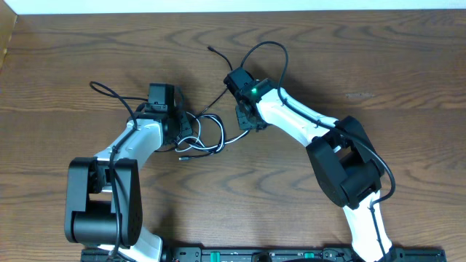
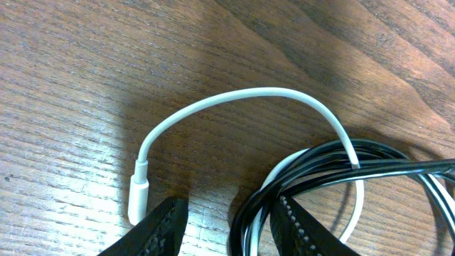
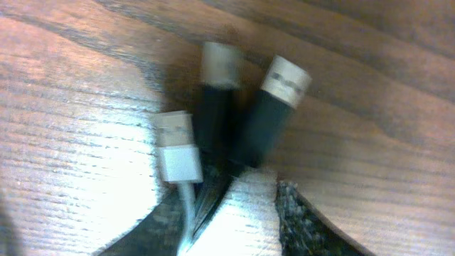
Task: Untangle cables
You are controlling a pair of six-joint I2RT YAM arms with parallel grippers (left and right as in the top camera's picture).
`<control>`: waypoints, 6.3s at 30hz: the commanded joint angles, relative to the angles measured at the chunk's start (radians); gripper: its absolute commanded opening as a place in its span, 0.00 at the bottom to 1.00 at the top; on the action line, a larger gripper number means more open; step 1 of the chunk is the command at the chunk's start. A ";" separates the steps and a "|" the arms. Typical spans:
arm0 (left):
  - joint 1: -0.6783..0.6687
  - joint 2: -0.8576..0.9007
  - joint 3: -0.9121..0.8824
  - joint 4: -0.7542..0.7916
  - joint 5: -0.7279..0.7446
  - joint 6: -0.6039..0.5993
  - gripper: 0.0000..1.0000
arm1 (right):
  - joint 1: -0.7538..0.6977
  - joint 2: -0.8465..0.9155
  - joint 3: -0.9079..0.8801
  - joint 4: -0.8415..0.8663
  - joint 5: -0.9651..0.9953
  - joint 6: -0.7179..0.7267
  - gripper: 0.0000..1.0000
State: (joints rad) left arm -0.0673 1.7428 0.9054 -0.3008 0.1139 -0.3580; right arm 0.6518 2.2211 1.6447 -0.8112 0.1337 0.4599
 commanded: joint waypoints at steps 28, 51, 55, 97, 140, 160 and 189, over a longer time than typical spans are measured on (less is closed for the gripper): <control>0.001 0.013 -0.024 -0.001 0.018 0.024 0.60 | -0.051 0.072 -0.029 -0.178 -0.198 -0.005 0.01; -0.037 -0.308 -0.011 -0.286 0.078 -0.182 0.43 | -0.046 0.072 -0.029 -0.162 -0.413 -0.005 0.01; -0.065 -0.294 -0.018 -0.293 0.077 -0.182 0.44 | -0.046 0.072 -0.029 -0.162 -0.414 -0.004 0.01; -0.109 -0.143 -0.021 -0.236 0.069 -0.193 0.44 | -0.048 0.072 -0.029 -0.140 -0.394 -0.005 0.01; 0.079 -0.027 -0.077 0.233 0.446 -0.381 0.07 | -0.077 0.072 -0.031 -0.104 -0.562 0.307 0.01; 0.101 -0.027 -0.077 0.400 0.742 -0.293 0.07 | -0.005 0.072 -0.071 0.426 -0.645 0.534 0.01; 0.102 -0.027 -0.077 0.412 0.652 -0.237 0.07 | -0.270 0.029 -0.070 0.264 -1.210 -0.013 0.38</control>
State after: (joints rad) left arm 0.0410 1.7077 0.8310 0.1066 0.7540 -0.6197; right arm 0.4129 2.2826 1.5745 -0.5343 -0.9794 0.4736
